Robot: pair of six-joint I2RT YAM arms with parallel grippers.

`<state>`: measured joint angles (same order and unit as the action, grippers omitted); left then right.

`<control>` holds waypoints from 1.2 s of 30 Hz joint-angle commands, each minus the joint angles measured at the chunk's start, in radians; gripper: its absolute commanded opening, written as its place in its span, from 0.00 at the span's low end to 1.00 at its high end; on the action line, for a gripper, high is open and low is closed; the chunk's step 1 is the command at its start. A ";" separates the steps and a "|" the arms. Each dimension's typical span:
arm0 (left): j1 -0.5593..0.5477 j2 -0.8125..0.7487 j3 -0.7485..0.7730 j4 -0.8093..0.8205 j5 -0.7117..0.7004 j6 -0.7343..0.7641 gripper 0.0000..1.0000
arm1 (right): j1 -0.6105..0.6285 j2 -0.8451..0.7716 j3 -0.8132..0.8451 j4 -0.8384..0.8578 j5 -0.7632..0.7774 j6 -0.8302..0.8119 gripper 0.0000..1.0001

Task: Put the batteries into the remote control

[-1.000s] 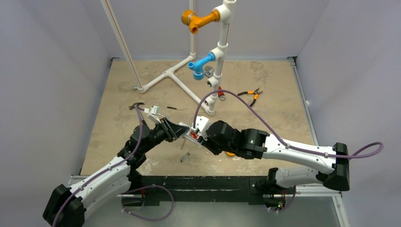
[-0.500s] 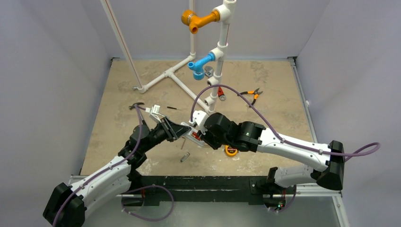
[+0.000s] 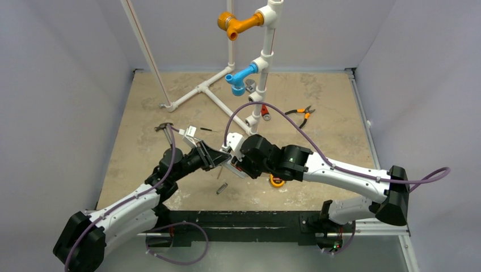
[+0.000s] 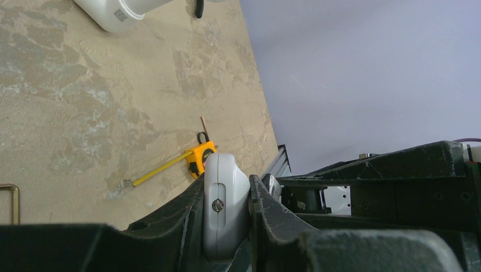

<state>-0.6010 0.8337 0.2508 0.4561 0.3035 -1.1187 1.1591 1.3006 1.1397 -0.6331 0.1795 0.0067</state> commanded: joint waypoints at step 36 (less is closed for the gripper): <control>0.006 -0.022 0.059 0.046 0.019 0.000 0.00 | -0.004 0.017 0.004 0.041 -0.026 -0.024 0.22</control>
<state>-0.6010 0.8227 0.2653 0.4534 0.3111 -1.1175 1.1587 1.3170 1.1404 -0.6125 0.1402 -0.0044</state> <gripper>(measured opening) 0.255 0.251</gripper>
